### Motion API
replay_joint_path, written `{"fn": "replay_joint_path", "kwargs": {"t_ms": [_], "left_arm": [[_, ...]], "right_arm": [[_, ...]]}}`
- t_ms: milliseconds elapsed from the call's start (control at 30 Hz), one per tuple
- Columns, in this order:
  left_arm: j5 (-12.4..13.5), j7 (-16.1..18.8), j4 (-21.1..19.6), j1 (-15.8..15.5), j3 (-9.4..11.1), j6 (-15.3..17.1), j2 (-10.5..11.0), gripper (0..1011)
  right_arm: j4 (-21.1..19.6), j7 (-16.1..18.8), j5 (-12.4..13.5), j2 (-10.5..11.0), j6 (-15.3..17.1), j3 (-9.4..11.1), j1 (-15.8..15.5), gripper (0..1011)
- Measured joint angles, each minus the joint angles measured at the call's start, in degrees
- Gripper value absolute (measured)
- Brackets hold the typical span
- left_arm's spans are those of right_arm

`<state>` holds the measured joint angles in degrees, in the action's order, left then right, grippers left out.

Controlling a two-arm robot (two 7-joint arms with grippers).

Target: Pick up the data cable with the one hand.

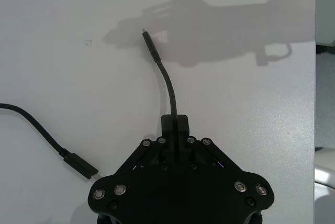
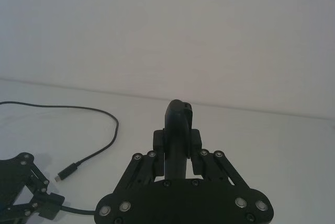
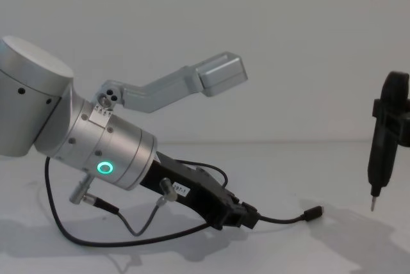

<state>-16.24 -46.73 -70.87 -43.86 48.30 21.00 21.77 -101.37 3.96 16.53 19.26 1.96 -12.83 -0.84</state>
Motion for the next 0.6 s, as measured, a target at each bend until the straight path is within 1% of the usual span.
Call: {"fn": "replay_joint_path", "kwargs": {"t_ms": [133, 367, 600], "left_arm": [[0.0, 0.2, -0.1, 0.0, 0.0, -0.3, 0.0, 39], [0.2, 1.1, -0.9, 0.1, -0.4, -2.4, 0.3, 38], [0.9, 2.3, -2.6, 0.3, -1.4, -5.2, 1.1, 38]], "right_arm": [[-0.3, 0.3, 0.3, -0.1, 0.1, 0.2, 0.1, 279], [-1.7, 1.4, 1.4, -0.4, 0.4, 0.7, 0.7, 279], [-2.9, 2.7, 2.3, -0.8, 0.6, 0.9, 1.9, 279]]}}
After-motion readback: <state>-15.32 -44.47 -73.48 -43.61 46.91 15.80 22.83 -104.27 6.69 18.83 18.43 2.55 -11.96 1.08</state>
